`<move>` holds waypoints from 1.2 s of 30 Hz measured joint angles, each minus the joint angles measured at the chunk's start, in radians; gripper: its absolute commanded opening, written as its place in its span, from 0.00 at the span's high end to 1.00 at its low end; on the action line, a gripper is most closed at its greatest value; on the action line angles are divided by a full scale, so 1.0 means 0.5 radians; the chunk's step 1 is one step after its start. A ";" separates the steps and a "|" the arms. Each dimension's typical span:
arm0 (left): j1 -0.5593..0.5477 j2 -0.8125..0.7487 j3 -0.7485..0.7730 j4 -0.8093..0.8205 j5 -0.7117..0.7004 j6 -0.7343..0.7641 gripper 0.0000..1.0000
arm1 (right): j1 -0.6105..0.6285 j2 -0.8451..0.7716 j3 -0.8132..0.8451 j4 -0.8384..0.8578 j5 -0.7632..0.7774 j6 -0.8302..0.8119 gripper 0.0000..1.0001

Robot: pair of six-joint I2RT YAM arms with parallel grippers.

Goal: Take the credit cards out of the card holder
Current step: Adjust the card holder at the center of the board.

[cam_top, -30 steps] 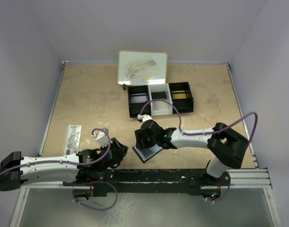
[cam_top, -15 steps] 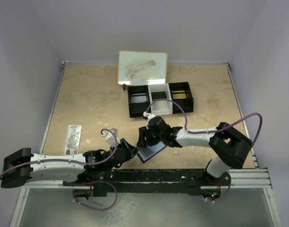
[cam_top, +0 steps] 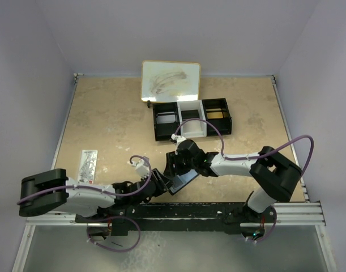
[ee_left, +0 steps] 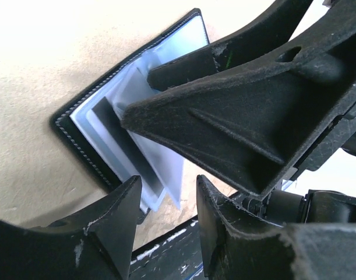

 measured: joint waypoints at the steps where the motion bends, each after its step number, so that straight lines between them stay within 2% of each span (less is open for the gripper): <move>1: 0.000 0.031 0.000 0.040 0.002 0.001 0.59 | -0.001 0.003 0.000 0.007 -0.002 0.000 0.42; 11: 0.000 0.112 -0.001 0.203 0.003 -0.007 0.62 | -0.004 0.006 -0.008 0.025 -0.011 0.001 0.42; 24: 0.000 0.220 0.007 0.250 -0.029 0.001 0.81 | -0.010 -0.005 -0.037 0.084 -0.040 0.002 0.39; 29: 0.000 0.239 0.100 0.139 -0.056 0.001 0.84 | -0.009 -0.067 -0.040 0.022 -0.031 0.005 0.31; 36: -0.002 0.240 0.249 -0.089 -0.101 0.002 0.81 | -0.016 -0.339 -0.040 -0.134 0.056 0.010 0.23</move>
